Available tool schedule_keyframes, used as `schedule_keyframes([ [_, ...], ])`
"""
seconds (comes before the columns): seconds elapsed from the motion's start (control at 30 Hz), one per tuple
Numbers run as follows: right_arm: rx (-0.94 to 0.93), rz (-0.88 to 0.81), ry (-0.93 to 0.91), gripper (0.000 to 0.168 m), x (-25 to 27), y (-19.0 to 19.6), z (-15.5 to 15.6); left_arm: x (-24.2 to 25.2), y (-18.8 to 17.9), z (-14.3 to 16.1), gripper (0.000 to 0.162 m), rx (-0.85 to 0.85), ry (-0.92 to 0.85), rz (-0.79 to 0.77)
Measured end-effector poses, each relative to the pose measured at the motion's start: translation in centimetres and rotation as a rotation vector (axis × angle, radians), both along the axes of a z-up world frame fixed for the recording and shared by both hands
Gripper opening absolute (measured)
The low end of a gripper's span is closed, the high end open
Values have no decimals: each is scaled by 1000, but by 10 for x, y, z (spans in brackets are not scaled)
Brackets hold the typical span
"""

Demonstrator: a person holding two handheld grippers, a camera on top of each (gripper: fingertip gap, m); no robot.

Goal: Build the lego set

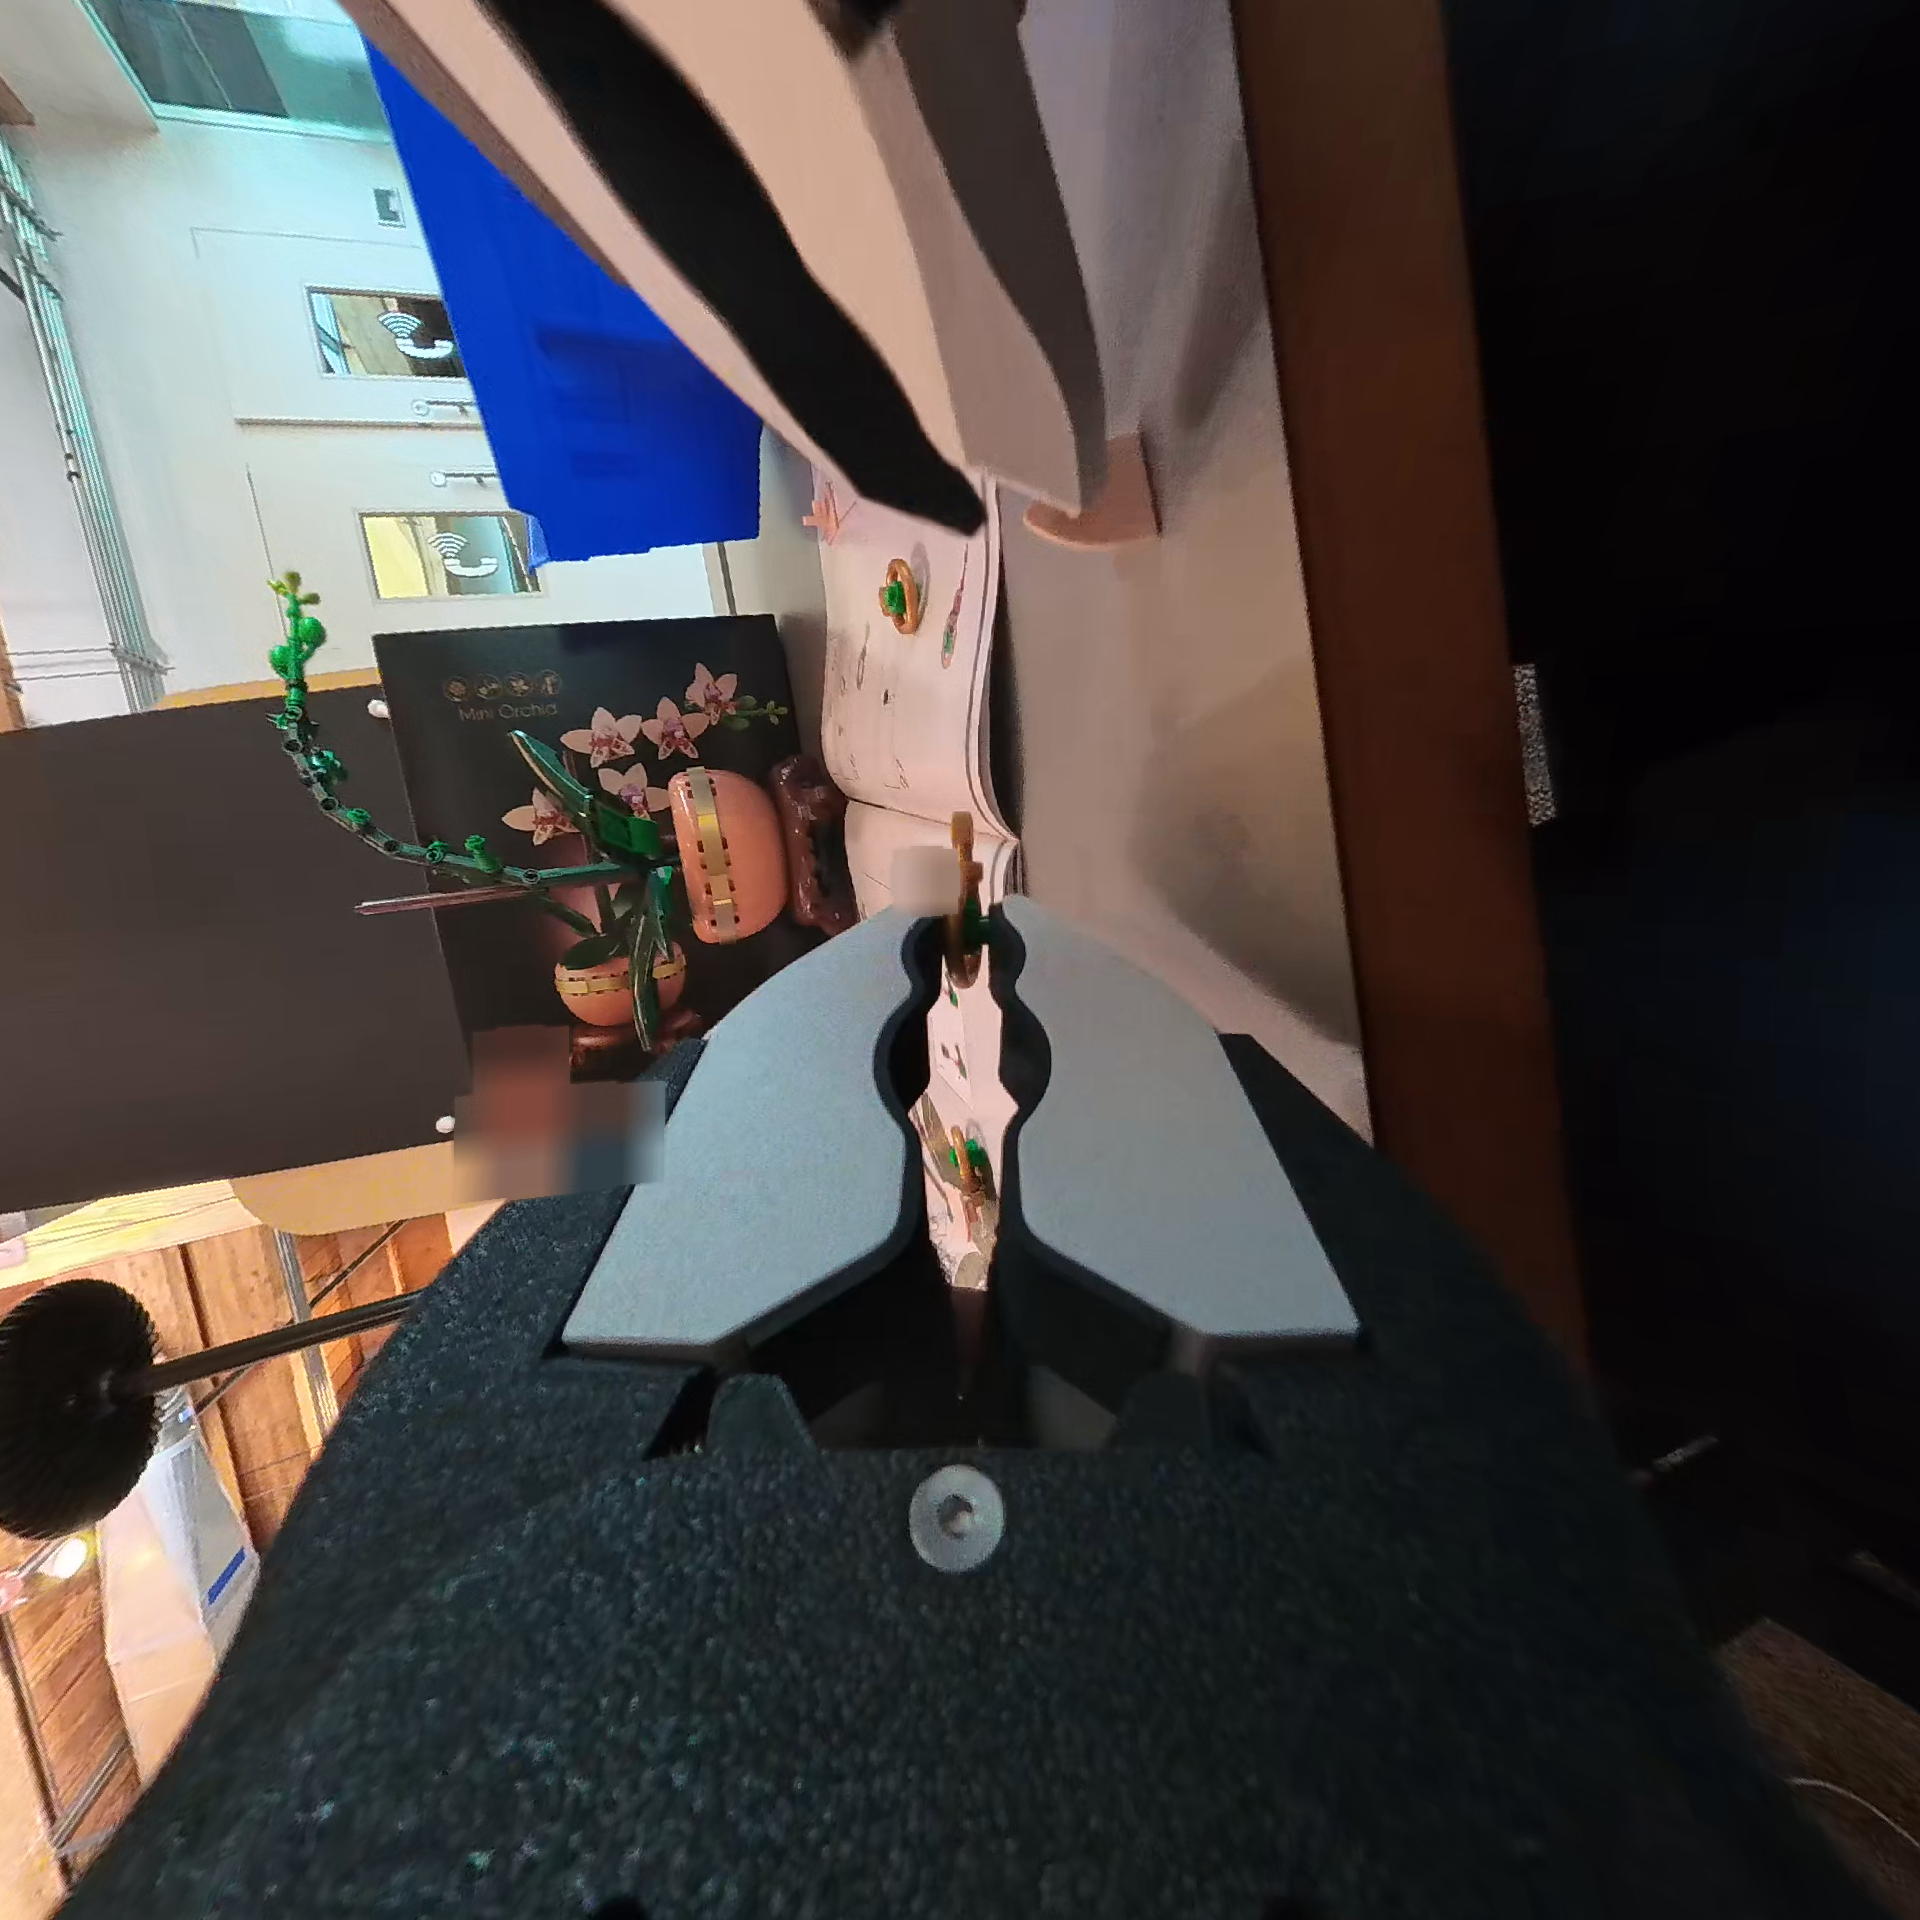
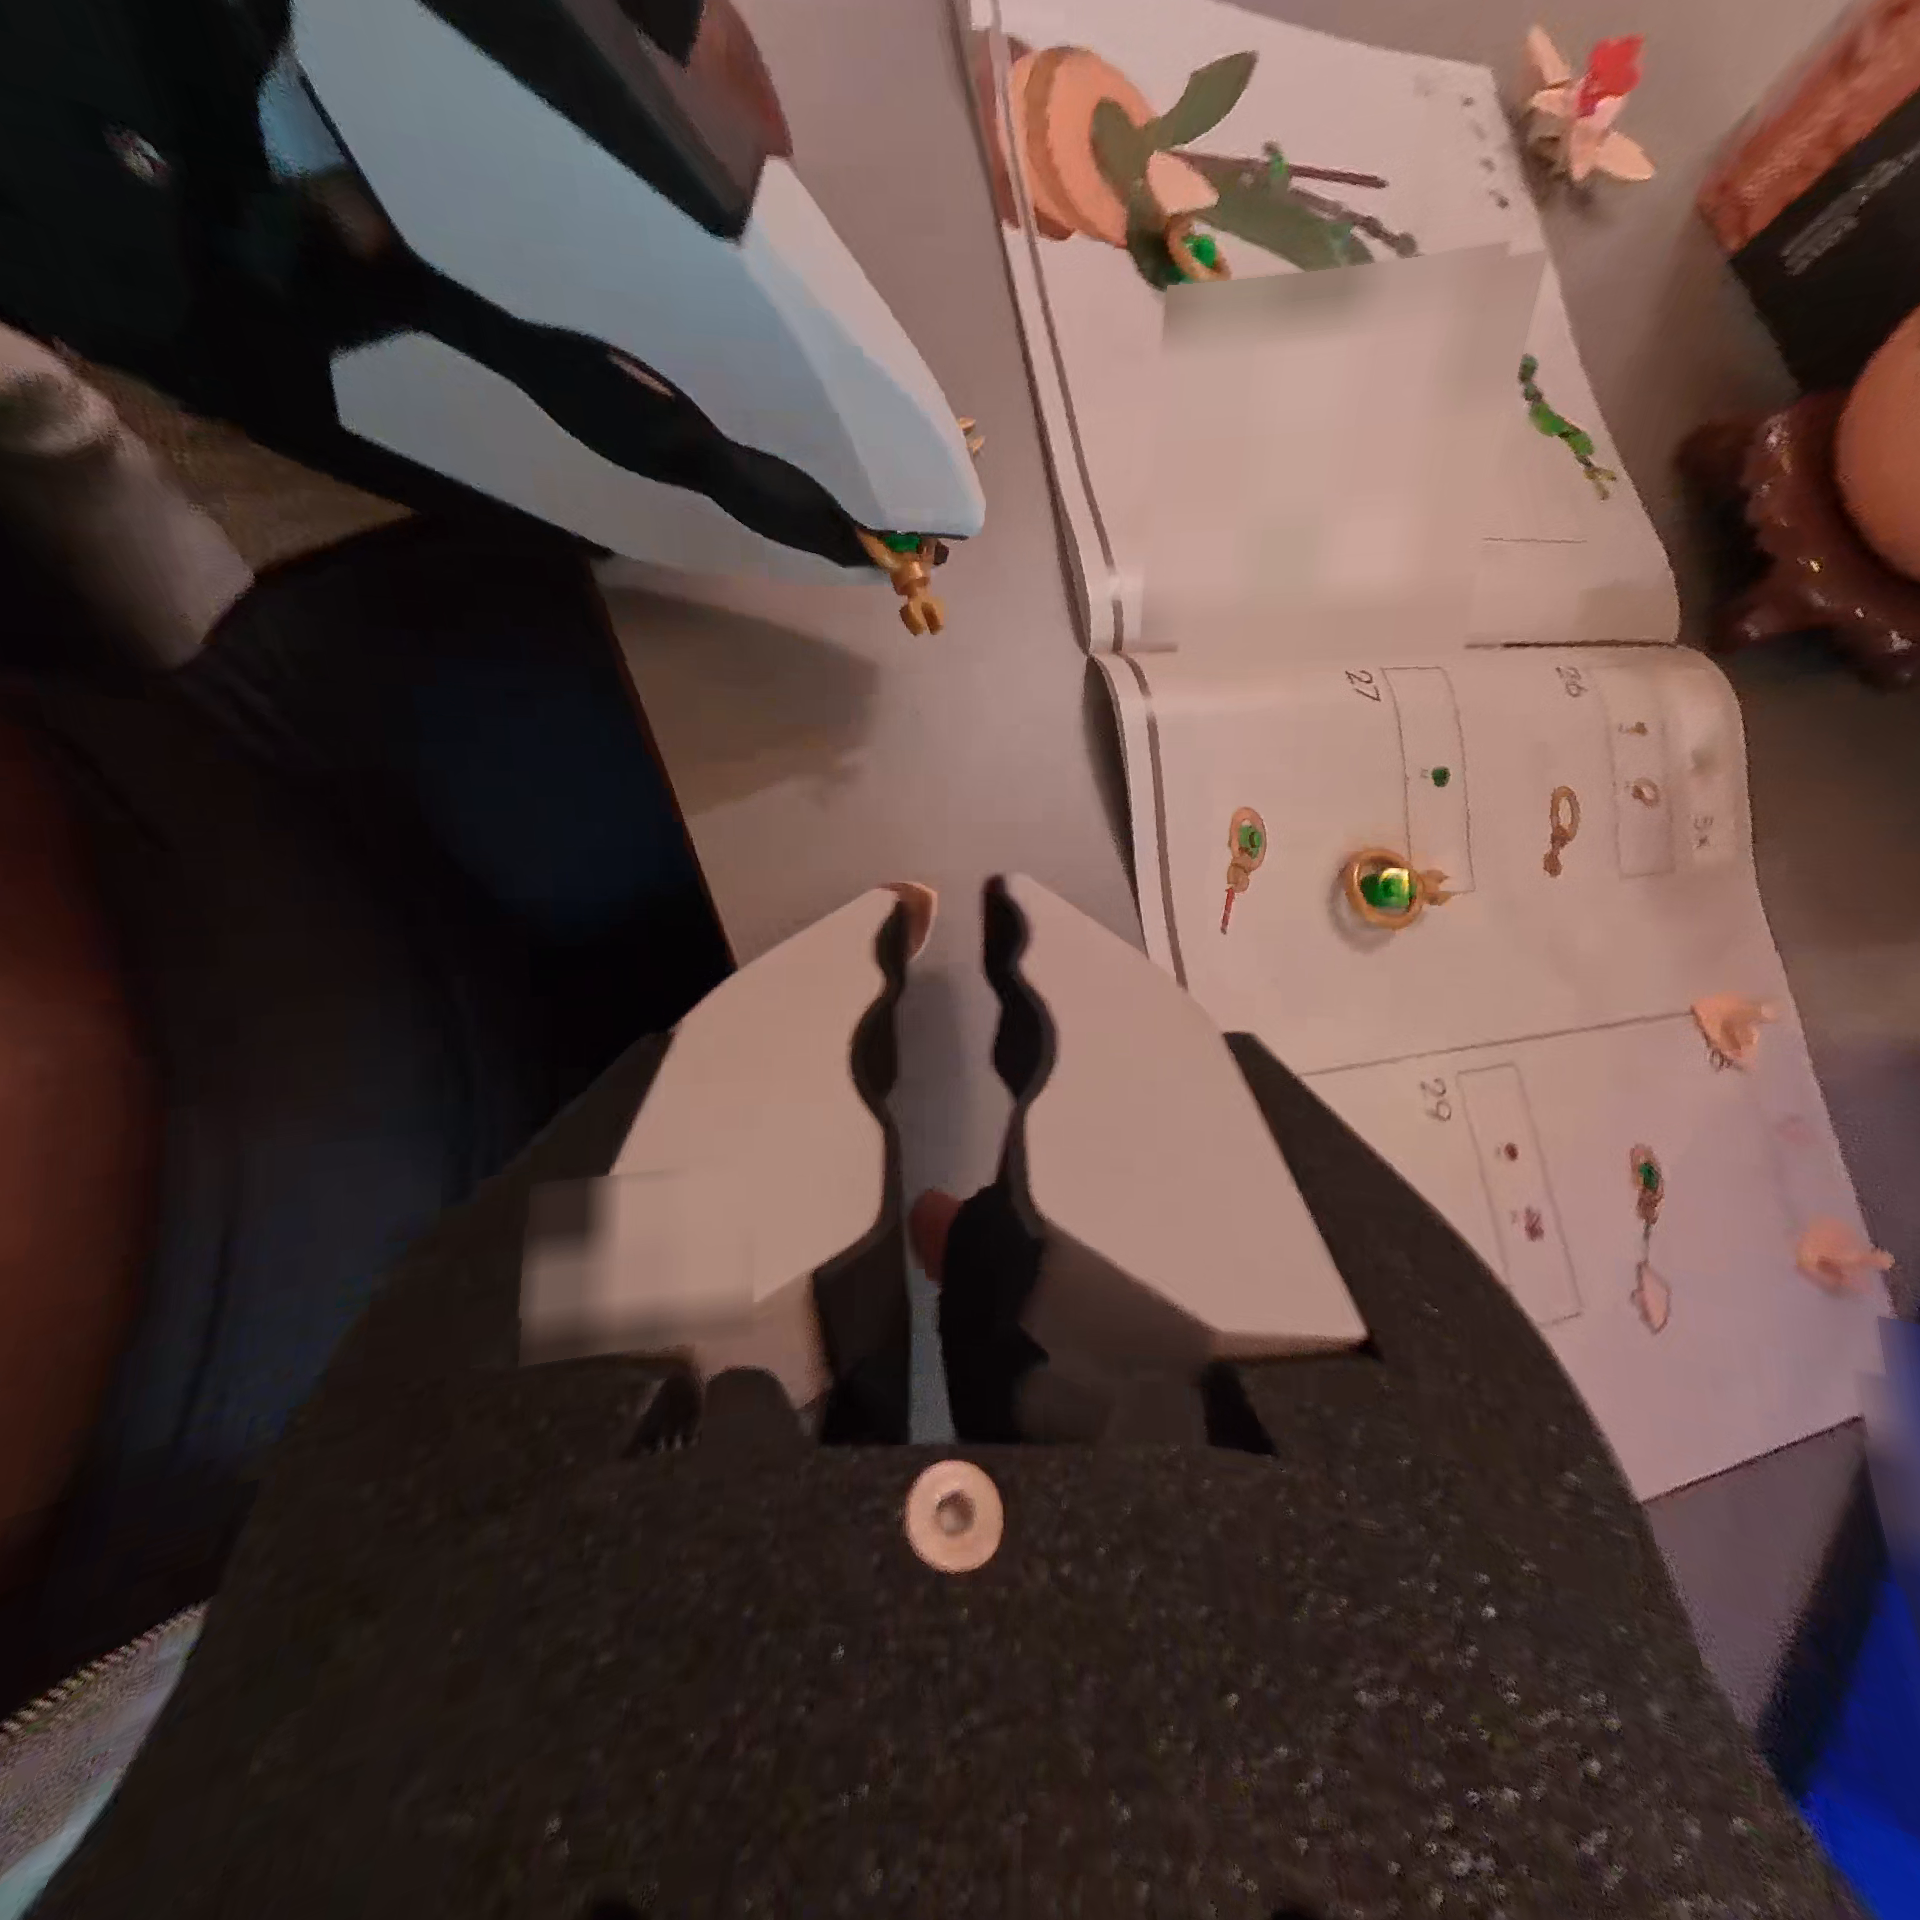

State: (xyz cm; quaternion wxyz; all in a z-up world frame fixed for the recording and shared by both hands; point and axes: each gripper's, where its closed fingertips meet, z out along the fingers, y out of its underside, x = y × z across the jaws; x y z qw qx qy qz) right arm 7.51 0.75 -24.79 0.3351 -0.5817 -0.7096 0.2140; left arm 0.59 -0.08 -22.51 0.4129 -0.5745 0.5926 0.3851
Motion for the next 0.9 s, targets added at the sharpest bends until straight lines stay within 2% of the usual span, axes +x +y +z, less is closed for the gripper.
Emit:
schedule_keyframes([
  [0.03, 24, 41, -17, 4, -1, 0, -2, 0, 0, 0, 8, 3, -1, 1],
  [0.07, 73, 92, -11, 2, -3, 1, 0, -1, 0, 1, 8, 8, -2, 7],
  [0.13, 241, 127, 61, 0, -13, 14, 17, -7, 2, 4, 8, 26, -10, 34],
  [0.23, 592, 114, 198, 0, -27, 44, 51, -17, 8, 14, 7, 57, -45, 74],
  [0.3, 724, 101, 184, 0, -33, 59, 46, -22, 11, 20, 8, 81, -63, 93],
  [0.4, 665, 167, 30, 0, -28, 60, 0, -25, 12, 19, 7, 84, -75, 110],
  [0.43, 632, 159, 21, 0, -25, 58, -6, -26, 12, 18, 7, 81, -78, 111],
  [0.63, 371, 175, -17, 2, -8, 46, -9, -26, 13, 13, 7, 71, -106, 116],
  [0.83, 257, 145, 66, 25, -2, 45, -4, -28, 12, 16, 7, 76, -139, 130],
  [0.9, 186, 115, 170, 29, -3, 42, 10, -28, 12, 18, 7, 81, -151, 133],
])
